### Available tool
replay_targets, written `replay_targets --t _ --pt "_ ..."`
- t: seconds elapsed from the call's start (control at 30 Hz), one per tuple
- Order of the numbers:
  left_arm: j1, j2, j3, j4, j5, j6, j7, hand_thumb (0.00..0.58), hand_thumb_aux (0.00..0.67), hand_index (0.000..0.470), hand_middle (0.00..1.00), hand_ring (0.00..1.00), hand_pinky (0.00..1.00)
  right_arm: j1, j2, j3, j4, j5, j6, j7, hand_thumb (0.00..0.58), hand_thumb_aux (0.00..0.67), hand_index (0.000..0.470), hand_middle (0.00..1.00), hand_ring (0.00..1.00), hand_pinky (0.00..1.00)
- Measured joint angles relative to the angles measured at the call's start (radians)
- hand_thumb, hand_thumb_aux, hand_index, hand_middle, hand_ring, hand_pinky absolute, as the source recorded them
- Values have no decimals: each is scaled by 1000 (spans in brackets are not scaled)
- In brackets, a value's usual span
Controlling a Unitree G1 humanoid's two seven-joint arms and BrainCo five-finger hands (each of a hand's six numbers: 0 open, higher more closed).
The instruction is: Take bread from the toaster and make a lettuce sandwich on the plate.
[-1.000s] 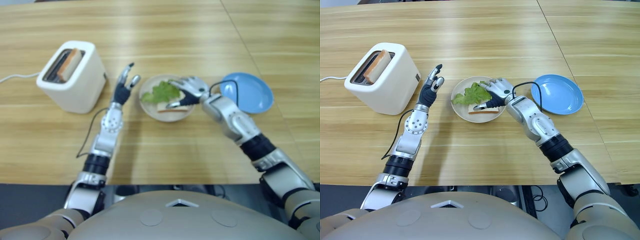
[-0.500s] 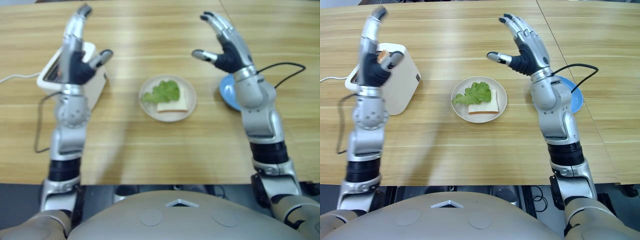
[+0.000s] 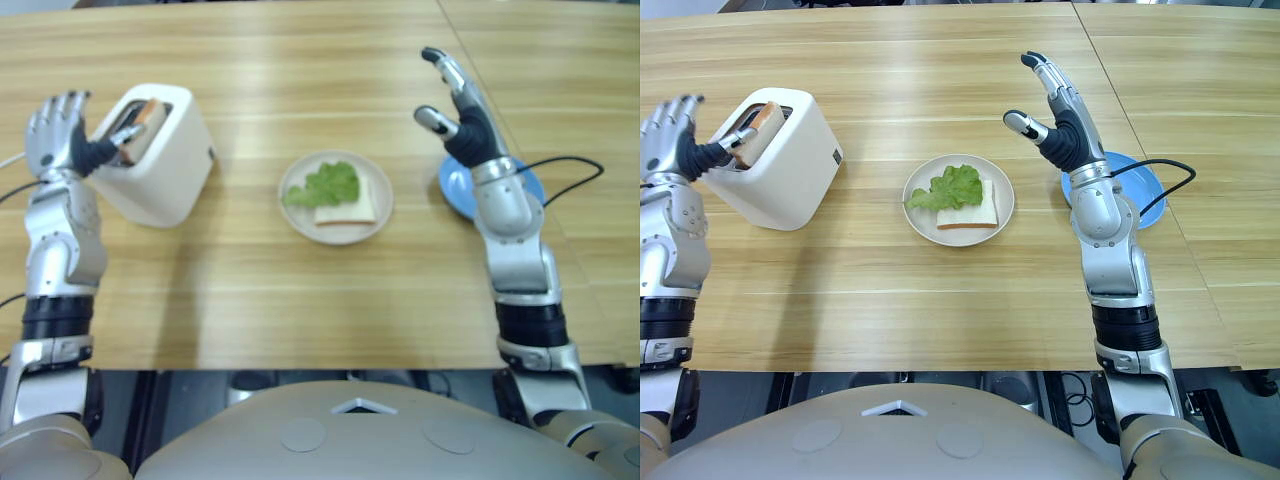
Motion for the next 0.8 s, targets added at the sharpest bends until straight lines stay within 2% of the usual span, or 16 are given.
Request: replay_targets --t 0.2,0.23,0.27,0.3,0.33,0.37,0.4,0.43,0.47,0.8 --pt "-16 -10 -51 71 -55 1 -16 0 0 0 0 0 0 1 -4 0 6 -1 -3 -6 0 0 0 0 0 0" --pt "-23 -10 -52 79 -66 1 -16 464 370 254 0 0 0 1 -5 0 9 -1 -4 -7 0 0 0 0 0 0" --pt "-25 -10 -52 81 -71 1 -15 464 370 254 0 0 0 1 -5 1 10 -1 -4 -7 0 0 0 0 0 0" --pt "-25 -10 -52 82 -76 2 -12 565 562 386 0 0 0 1 -6 2 11 -1 -4 -7 0 0 0 0 0 0" --pt "-26 -10 -52 80 -88 1 -4 580 670 460 12 12 12 2 -6 3 11 -2 -4 -7 0 0 0 0 0 0" --pt "-27 -10 -52 79 -92 1 -1 580 670 460 373 373 373 2 -6 3 11 -2 -4 -7 0 0 0 0 0 0" --pt "-28 -9 -50 78 -103 1 11 580 670 460 502 502 502 2 -7 3 11 -2 -4 -8 0 0 0 0 0 0" --pt "-28 -9 -45 78 -106 2 19 580 670 460 502 502 502 3 -7 3 11 -2 -4 -8 0 0 0 0 0 0" --pt "-28 -8 -35 74 -113 2 33 580 670 460 1000 1000 1000 4 -10 3 11 -4 -4 -8 0 0 0 0 0 0" --pt "-2 -33 34 -108 -190 -73 173 580 670 460 1000 1000 1000 9 -18 11 12 -24 -4 -16 0 0 0 0 0 0"
